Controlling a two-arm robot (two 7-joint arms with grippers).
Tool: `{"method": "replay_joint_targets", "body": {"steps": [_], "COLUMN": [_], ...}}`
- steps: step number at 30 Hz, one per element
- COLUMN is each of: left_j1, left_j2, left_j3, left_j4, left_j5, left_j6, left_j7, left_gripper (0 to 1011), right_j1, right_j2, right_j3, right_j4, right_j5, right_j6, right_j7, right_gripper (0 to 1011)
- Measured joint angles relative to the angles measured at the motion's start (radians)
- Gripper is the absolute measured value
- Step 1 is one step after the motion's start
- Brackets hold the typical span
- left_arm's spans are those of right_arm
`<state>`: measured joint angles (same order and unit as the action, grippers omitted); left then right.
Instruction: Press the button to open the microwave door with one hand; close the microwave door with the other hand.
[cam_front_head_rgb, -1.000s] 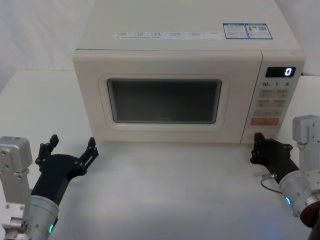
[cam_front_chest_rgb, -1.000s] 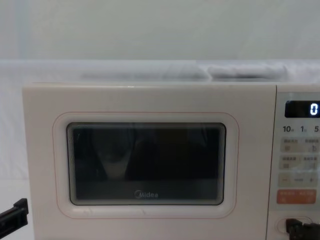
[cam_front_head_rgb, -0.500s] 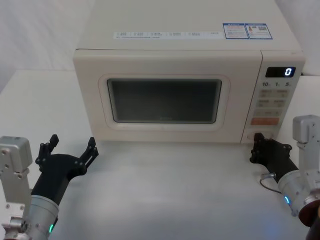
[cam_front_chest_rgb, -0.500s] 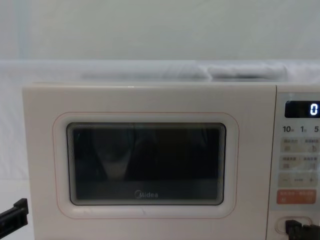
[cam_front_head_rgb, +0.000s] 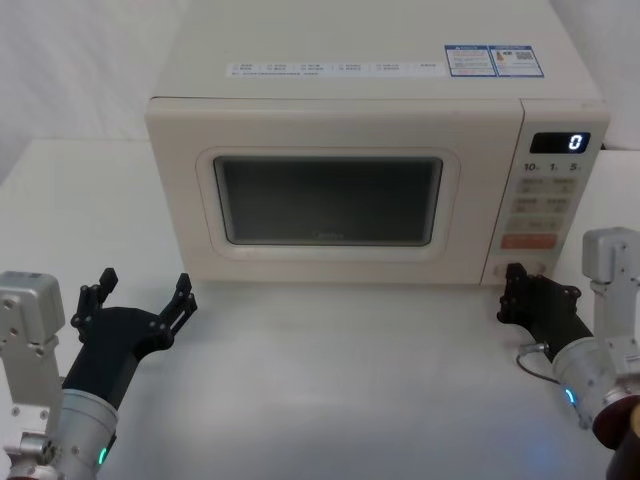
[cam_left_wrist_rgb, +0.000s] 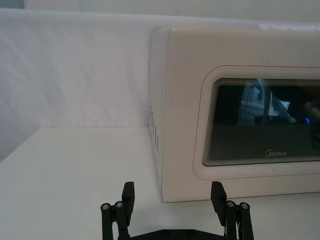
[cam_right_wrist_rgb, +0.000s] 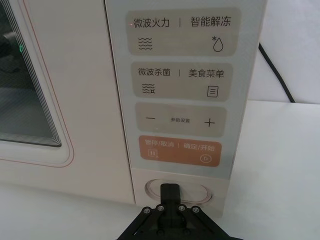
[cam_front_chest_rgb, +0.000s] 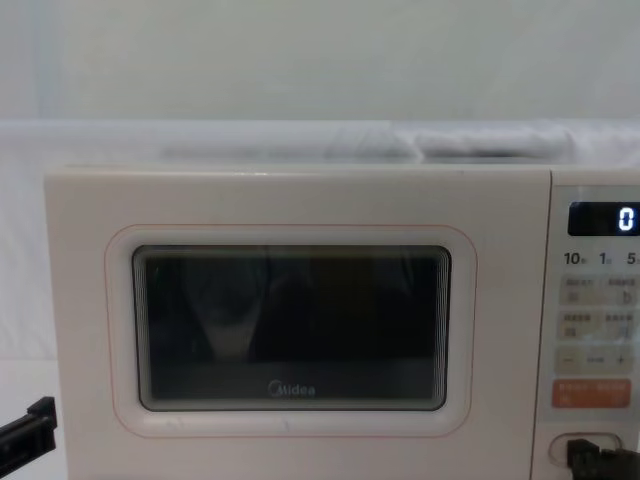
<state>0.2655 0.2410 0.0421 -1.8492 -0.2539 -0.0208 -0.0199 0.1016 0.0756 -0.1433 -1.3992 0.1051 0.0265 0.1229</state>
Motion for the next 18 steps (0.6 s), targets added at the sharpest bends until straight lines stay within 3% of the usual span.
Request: {"method": "replay_joint_targets", "body": {"steps": [18], "left_j1": [0.0], "left_j2": [0.0], "left_j3": [0.0], "left_j4": [0.0], "left_j5": [0.0], "left_j6": [0.0], "left_j7": [0.0], "left_gripper": [1001], "right_j1": [0.047], "right_j2": [-0.02], "right_j3": [-0.003], "right_j4": [0.052], "right_j5": [-0.011], "right_j6": [-0.028], "right_j7": [-0.009], "right_gripper": [0]}}
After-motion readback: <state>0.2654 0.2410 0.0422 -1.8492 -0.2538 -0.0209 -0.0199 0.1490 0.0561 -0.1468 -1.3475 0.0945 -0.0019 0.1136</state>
